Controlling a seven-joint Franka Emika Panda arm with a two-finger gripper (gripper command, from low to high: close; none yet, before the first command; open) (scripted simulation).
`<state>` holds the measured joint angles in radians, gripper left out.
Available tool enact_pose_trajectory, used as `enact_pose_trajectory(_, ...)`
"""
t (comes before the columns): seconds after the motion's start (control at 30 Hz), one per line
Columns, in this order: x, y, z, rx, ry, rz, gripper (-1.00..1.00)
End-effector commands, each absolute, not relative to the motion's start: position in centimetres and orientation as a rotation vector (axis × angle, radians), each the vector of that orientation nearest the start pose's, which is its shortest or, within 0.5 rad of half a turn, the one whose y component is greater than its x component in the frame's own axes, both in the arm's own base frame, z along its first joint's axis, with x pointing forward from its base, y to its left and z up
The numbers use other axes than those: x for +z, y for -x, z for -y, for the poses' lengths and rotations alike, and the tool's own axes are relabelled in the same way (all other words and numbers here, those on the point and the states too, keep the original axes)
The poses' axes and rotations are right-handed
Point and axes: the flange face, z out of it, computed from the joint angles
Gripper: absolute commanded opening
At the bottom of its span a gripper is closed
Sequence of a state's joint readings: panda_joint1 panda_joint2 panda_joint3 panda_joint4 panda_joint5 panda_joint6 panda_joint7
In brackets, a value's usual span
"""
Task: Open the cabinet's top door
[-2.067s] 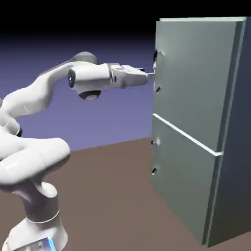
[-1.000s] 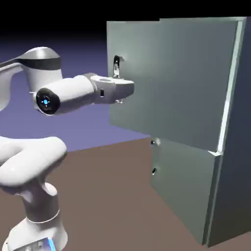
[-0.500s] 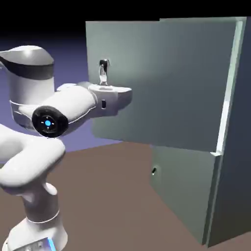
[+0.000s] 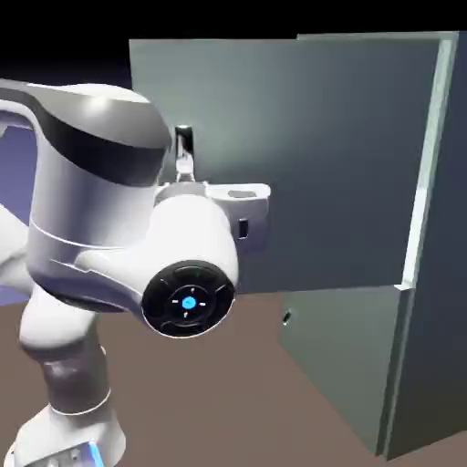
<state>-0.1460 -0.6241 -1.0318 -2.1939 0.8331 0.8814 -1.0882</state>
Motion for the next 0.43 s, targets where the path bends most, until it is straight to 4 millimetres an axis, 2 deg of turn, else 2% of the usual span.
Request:
enact_pose_trajectory(0.0, 56.8, -14.3, 31.1, -0.779, 1.560, 0.458, -1.00)
enact_pose_trajectory(0.4, 56.8, -15.9, 36.8, -0.655, 1.503, 0.576, -1.00)
